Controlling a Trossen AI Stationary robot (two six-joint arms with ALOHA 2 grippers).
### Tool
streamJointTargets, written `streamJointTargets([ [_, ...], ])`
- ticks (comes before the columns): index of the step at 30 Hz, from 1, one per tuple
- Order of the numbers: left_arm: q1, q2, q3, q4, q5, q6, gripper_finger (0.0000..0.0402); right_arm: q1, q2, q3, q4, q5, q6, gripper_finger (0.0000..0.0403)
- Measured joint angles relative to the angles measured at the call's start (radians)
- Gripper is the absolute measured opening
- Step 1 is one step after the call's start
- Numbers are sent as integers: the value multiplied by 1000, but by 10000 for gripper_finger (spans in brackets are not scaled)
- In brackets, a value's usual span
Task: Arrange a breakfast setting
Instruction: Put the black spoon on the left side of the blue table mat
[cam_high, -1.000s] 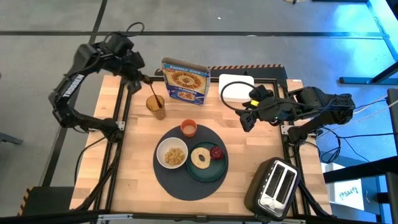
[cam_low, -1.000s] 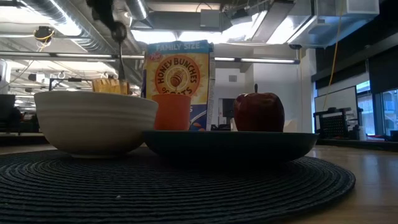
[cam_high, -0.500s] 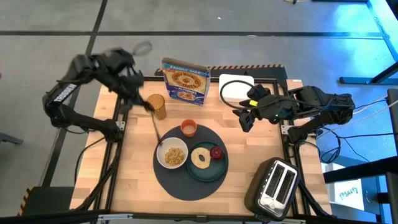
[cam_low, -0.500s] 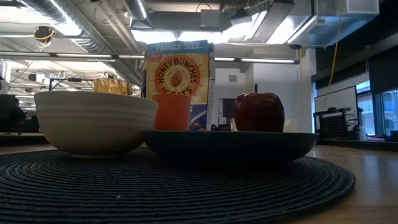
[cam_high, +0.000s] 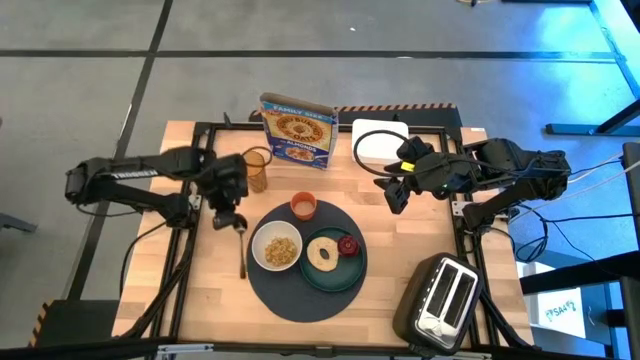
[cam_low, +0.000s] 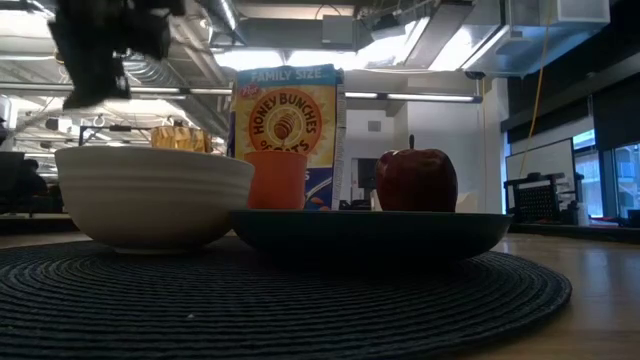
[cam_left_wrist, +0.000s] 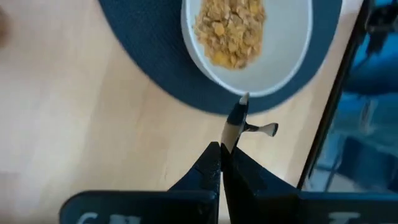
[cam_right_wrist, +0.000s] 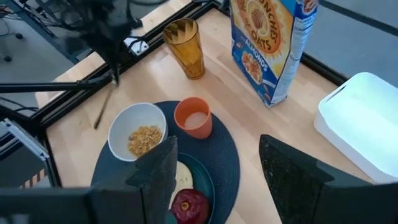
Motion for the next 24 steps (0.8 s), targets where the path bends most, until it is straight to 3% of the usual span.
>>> streamJointTargets([
  [13, -66, -18, -410, 549, 22, -295, 0, 0, 0, 0, 0, -16, 5, 216],
  [18, -66, -17, -445, 605, 32, -341, 5, 0, 0, 0, 0, -16, 1, 216],
  [24, -65, -17, -447, 623, 2, -334, 39, -1, 0, 0, 0, -16, -1, 216],
])
